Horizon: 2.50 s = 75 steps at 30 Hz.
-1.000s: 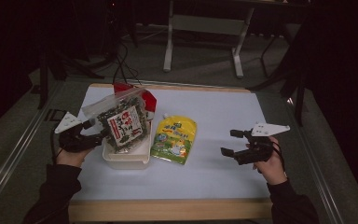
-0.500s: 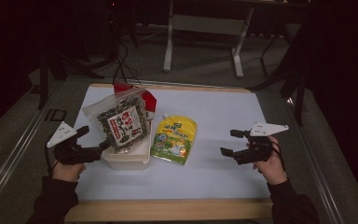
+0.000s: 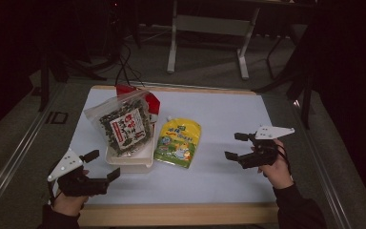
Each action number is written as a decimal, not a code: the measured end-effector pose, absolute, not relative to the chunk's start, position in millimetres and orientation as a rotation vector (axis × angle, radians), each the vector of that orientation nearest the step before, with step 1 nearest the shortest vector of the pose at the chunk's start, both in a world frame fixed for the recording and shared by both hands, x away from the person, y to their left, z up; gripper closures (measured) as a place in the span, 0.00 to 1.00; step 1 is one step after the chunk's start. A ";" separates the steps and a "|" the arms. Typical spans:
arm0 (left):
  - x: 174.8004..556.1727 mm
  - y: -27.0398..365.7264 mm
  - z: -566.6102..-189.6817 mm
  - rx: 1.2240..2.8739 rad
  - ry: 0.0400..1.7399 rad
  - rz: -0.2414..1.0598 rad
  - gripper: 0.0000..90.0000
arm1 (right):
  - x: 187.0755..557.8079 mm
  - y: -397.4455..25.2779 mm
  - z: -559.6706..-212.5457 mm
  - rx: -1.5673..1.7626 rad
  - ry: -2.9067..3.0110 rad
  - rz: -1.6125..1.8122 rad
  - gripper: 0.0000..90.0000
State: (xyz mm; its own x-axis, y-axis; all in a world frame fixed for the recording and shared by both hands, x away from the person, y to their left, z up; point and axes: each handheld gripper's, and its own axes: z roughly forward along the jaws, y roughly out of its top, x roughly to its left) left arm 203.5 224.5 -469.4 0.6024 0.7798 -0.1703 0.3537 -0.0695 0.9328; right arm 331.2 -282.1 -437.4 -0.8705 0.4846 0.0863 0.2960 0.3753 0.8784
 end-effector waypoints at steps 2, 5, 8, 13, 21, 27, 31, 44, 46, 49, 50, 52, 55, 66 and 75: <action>201.5 220.7 -470.2 1.683 0.929 0.444 0.02 | 331.4 -281.7 -437.5 0.698 2.448 1.501 0.15; 198.3 203.0 -474.7 1.738 0.862 0.383 0.02 | 332.2 -280.2 -437.5 0.691 2.447 1.499 0.15; 198.2 199.0 -475.9 1.747 0.847 0.371 0.02 | 332.4 -279.0 -437.4 0.687 2.449 1.497 0.15; 198.7 163.3 -488.6 1.827 0.757 0.283 0.02 | 334.6 -276.1 -440.8 0.699 2.463 1.530 0.16; 201.5 134.1 -513.5 1.968 0.700 0.214 0.02 | 338.1 -273.6 -441.1 0.745 2.427 1.543 0.15; 200.3 128.0 -517.9 2.017 0.673 0.173 0.02 | 342.8 -263.5 -443.5 0.739 2.436 1.505 0.13; 198.8 124.2 -520.6 2.059 0.660 0.155 0.02 | 346.6 -254.5 -447.2 0.728 2.456 1.494 0.12; 194.4 116.8 -519.3 2.068 0.649 0.170 0.02 | 394.9 -207.4 -471.1 0.781 2.516 1.301 0.23; 193.5 114.1 -518.1 2.076 0.640 0.171 0.02 | 405.5 -198.8 -479.8 0.814 2.533 1.263 0.23; 192.9 113.9 -518.8 2.080 0.636 0.162 0.02 | 426.4 -182.7 -496.5 0.857 2.553 1.185 0.22; 192.9 113.9 -518.8 2.080 0.636 0.162 0.02 | 426.4 -182.7 -496.5 0.857 2.553 1.185 0.22; 192.9 114.9 -519.3 2.075 0.637 0.165 0.02 | 435.5 -177.1 -502.5 0.874 2.548 1.178 0.21; 193.2 115.4 -519.1 2.072 0.634 0.167 0.02 | 448.4 -169.5 -510.3 0.901 2.557 1.153 0.14; 192.9 116.3 -525.5 2.082 0.637 0.141 0.02 | 483.3 -153.9 -543.9 1.002 2.551 0.999 0.11; 193.1 114.7 -527.9 2.093 0.632 0.131 0.02 | 486.8 -151.6 -550.0 0.979 2.582 0.959 0.13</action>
State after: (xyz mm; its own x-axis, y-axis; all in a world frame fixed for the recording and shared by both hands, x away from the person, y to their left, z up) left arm 193.1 114.7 -527.9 0.8628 0.4845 -0.1445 0.3870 -0.4489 0.8055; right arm 486.8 -151.6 -550.0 -0.7544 0.6559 0.0255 0.5135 0.5655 0.6453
